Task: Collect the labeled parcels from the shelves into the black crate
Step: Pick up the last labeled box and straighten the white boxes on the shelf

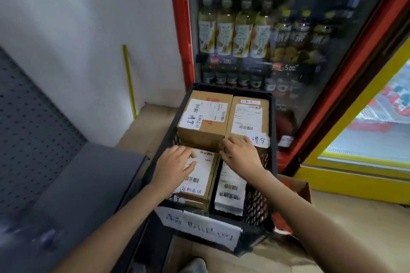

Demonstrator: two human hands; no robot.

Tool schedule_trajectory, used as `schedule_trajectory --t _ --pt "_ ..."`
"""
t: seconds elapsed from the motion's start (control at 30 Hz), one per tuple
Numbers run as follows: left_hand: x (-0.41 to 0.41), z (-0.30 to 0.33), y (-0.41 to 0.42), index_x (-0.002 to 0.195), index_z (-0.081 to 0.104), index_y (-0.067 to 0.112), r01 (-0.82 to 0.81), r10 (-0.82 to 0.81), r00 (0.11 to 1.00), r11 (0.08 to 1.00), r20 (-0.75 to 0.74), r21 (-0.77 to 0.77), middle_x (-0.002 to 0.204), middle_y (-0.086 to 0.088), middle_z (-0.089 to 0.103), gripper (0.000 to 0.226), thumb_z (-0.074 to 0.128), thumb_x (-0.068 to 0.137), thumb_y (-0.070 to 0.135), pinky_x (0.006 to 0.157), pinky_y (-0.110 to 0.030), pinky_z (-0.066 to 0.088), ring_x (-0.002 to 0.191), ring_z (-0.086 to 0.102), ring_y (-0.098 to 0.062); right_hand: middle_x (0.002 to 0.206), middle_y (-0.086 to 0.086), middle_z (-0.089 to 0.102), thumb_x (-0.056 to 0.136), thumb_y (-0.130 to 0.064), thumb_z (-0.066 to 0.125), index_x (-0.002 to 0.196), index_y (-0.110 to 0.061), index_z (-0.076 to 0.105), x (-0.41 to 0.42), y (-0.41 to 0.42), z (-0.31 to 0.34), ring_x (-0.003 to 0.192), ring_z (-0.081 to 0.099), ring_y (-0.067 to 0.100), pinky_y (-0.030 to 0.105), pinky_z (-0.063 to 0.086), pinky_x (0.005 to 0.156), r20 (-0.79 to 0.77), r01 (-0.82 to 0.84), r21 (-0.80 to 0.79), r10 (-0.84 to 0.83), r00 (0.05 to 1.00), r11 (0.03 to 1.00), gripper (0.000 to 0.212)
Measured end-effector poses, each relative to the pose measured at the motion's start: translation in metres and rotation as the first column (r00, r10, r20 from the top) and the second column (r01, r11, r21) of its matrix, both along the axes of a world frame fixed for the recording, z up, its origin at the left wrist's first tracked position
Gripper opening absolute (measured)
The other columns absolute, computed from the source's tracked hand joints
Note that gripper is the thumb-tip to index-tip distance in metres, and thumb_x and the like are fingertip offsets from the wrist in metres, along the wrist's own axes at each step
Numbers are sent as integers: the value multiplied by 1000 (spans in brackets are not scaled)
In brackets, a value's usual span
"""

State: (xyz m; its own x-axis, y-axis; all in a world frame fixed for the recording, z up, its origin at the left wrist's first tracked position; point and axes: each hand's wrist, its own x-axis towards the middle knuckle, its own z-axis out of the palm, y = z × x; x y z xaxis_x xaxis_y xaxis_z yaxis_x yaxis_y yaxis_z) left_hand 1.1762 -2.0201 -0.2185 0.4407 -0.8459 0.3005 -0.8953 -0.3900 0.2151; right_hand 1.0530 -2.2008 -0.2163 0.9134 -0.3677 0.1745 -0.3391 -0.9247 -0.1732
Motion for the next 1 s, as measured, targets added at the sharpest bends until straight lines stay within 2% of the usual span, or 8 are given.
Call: schedule_trajectory --t 0.2,0.33,0.43,0.53,0.63,0.77,0.9,1.0 --pt "-26 14 49 88 59 20 -243 241 970 968 -37 -62 83 9 58 12 65 82 29 66 -26 39 76 48 -9 86 -4 62 88 -29 58 89 -23 59 -7 6 11 82 59 20 32 37 77 111 -175 -109 187 976 978 7" --pt "-54 27 99 88 61 19 -458 457 889 883 -33 -100 83 6 61 11 65 83 28 64 -25 36 78 53 -15 84 -2 62 86 -30 61 90 -22 60 5 38 18 81 59 20 36 42 77 129 -361 -166 383 914 918 9" --pt "-74 33 146 86 58 20 -561 563 826 821 -11 -107 83 5 61 10 64 84 28 63 -26 37 80 56 -18 80 0 63 83 -26 65 89 -19 61 19 73 23 76 60 24 35 40 71 149 -476 -185 503 851 860 9" --pt "-96 39 194 89 58 18 -643 646 763 759 -10 -103 86 2 63 13 66 83 26 62 -28 43 81 58 -21 79 -1 63 80 -25 68 89 -21 62 34 117 32 75 61 24 34 36 71 179 -588 -182 615 768 788 12" --pt "-120 47 240 92 58 19 -724 727 686 681 -15 -106 93 3 65 14 64 85 30 62 -29 48 86 59 -19 80 -1 65 78 -23 69 90 -19 64 47 168 42 76 62 26 35 41 70 210 -700 -174 720 661 693 14" --pt "-151 57 293 91 58 21 -811 817 575 576 46 -99 88 4 65 14 62 86 33 61 -29 46 81 59 -19 83 1 67 77 -19 72 92 -17 66 48 238 60 75 62 25 33 46 68 264 -819 -154 822 505 553 16" --pt "-187 64 339 91 57 20 -877 885 463 466 54 -121 88 4 64 14 61 86 33 67 -32 48 82 58 -19 78 2 66 70 -13 75 89 -16 67 35 305 69 72 63 26 31 49 66 291 -892 -138 878 380 431 20" --pt "-217 68 375 93 56 19 -914 922 383 387 52 -122 91 4 63 15 59 87 33 69 -32 47 85 57 -18 84 2 66 75 -13 73 92 -16 66 17 351 73 76 63 25 32 51 68 292 -939 -78 908 299 335 18"
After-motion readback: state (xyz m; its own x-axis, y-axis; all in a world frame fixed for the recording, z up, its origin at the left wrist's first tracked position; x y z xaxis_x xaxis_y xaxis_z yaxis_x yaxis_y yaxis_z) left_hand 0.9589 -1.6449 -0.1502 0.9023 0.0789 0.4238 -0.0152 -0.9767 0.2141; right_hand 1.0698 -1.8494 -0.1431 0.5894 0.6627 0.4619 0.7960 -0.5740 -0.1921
